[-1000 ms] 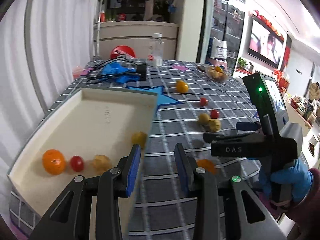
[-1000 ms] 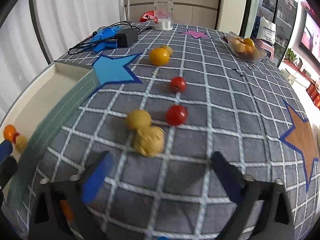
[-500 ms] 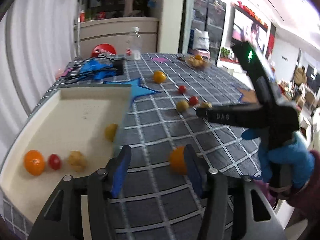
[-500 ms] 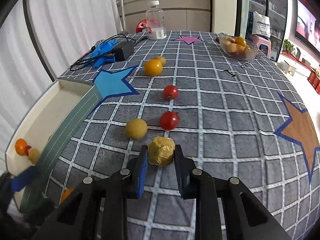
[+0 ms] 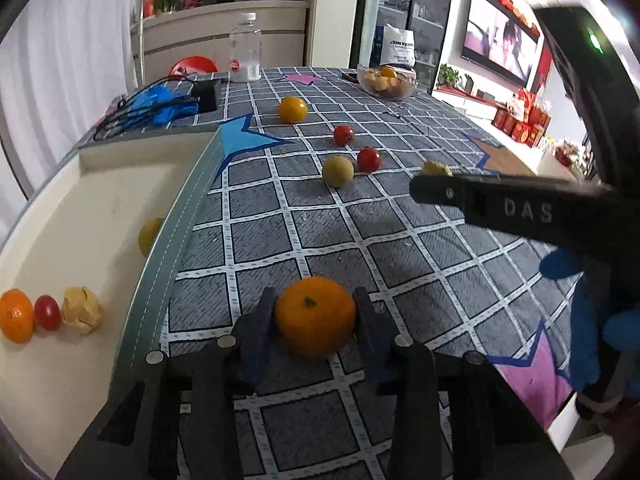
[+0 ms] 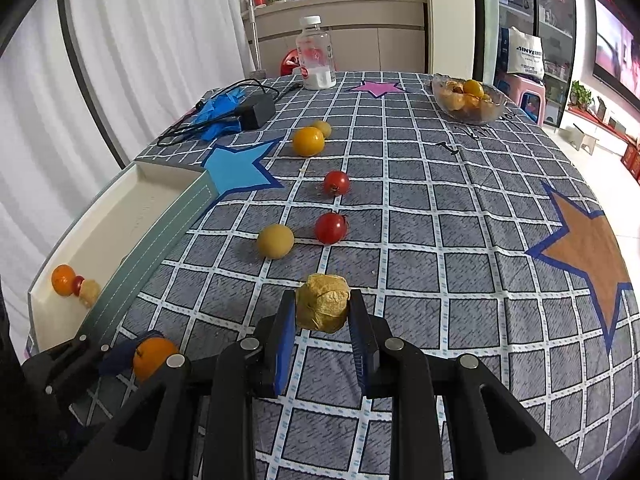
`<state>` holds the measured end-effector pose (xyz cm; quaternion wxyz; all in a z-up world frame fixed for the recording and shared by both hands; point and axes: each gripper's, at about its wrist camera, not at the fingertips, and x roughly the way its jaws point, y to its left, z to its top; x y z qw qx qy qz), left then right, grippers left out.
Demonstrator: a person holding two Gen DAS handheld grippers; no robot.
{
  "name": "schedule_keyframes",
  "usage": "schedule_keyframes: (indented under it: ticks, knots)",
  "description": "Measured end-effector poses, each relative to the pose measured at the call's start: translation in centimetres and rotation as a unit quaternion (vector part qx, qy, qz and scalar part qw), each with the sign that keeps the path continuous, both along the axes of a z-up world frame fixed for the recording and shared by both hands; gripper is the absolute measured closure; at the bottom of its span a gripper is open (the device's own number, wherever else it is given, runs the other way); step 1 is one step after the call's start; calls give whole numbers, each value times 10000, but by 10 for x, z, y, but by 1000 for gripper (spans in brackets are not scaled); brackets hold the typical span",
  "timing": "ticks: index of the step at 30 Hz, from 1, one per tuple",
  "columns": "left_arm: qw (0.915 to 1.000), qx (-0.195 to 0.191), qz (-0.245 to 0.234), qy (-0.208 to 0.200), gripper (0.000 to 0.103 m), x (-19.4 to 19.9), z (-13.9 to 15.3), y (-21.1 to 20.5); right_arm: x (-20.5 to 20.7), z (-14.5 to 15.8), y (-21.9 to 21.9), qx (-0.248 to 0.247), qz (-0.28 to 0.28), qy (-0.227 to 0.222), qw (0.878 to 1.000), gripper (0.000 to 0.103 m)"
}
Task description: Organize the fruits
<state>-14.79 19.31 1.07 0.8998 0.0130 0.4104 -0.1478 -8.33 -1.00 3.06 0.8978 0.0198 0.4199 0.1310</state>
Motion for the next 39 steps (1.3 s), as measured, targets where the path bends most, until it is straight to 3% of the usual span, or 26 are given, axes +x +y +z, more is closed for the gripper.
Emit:
schedule_keyframes:
  ticks: [19, 30, 39]
  knots:
    - [9983, -83, 450, -365, 62, -8, 31, 35, 1, 4, 26, 118, 292, 50, 9995, 76]
    - [9861, 18, 1517, -682, 62, 14, 51, 121, 18, 18, 110, 231, 1088, 11, 9938, 76]
    - [9795, 64, 1931, -574, 62, 28, 41, 158, 36, 13, 173, 300, 1511, 131, 9880, 76]
